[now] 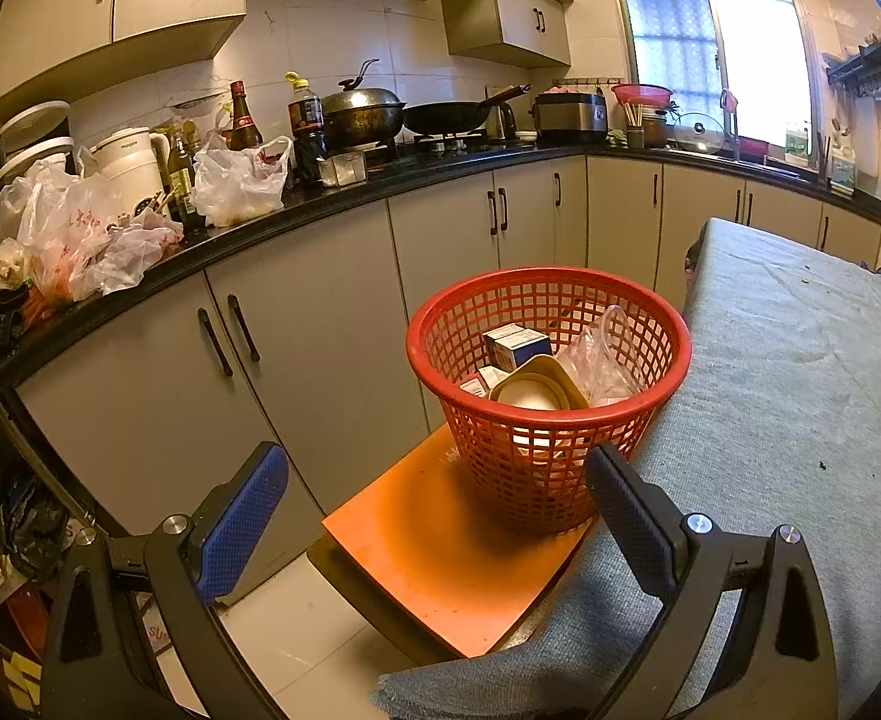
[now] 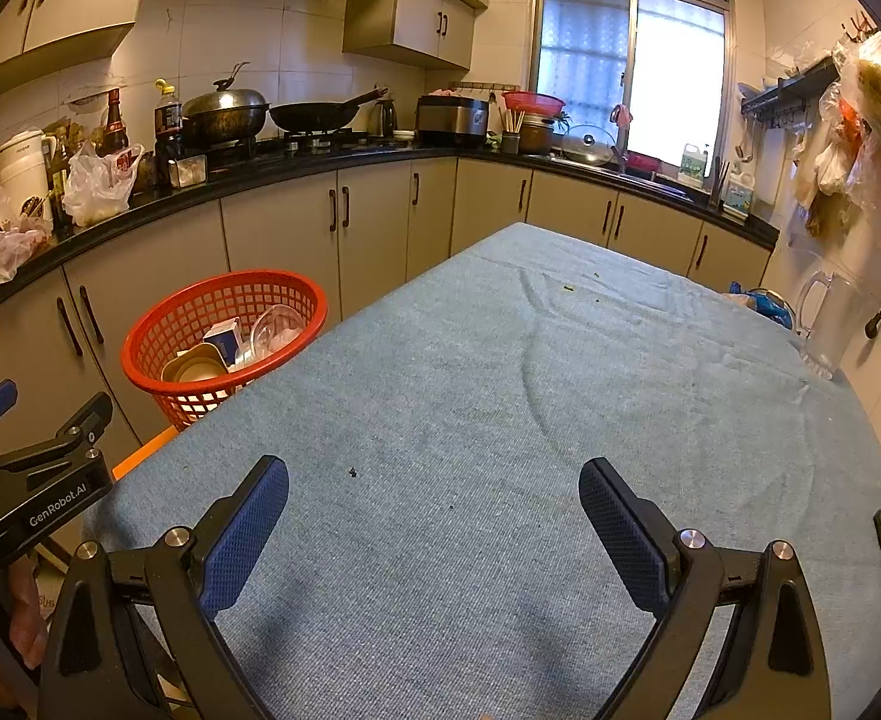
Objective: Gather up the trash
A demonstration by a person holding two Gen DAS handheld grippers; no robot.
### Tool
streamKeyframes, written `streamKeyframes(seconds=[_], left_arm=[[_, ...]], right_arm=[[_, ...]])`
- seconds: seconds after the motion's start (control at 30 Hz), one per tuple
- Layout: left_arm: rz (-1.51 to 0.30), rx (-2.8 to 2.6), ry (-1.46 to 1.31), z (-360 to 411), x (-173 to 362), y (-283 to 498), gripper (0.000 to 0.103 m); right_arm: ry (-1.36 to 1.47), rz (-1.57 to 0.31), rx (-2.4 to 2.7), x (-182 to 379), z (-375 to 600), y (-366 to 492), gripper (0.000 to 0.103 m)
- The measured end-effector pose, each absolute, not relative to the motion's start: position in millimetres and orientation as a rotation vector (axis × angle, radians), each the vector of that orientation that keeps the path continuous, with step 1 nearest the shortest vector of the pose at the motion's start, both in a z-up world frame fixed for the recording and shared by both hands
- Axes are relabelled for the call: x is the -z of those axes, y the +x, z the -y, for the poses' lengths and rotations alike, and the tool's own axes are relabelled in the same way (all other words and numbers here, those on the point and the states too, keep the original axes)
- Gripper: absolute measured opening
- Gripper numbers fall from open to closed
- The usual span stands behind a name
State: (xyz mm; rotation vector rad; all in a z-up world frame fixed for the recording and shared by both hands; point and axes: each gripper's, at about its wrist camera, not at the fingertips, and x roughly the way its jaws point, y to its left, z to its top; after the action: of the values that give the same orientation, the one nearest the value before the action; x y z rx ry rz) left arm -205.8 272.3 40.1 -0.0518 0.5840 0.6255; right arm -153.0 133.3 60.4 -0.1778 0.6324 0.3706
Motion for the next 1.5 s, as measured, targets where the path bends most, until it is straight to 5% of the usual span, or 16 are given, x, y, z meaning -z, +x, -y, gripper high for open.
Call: streamKeyframes(seconds=[1.07,1.5], left_arm=[[-0.567,-0.618,-0.038,-262,-50,-216,0.099],[-0.548,-0.39,0.079,-174,-76,-176,0.099]], right_arm=[[-0.179,-0.617,-0.375,-65,-130,-162,0.099],[-0.028,-0.652,-0.18,-68,-29,-147,0.099]])
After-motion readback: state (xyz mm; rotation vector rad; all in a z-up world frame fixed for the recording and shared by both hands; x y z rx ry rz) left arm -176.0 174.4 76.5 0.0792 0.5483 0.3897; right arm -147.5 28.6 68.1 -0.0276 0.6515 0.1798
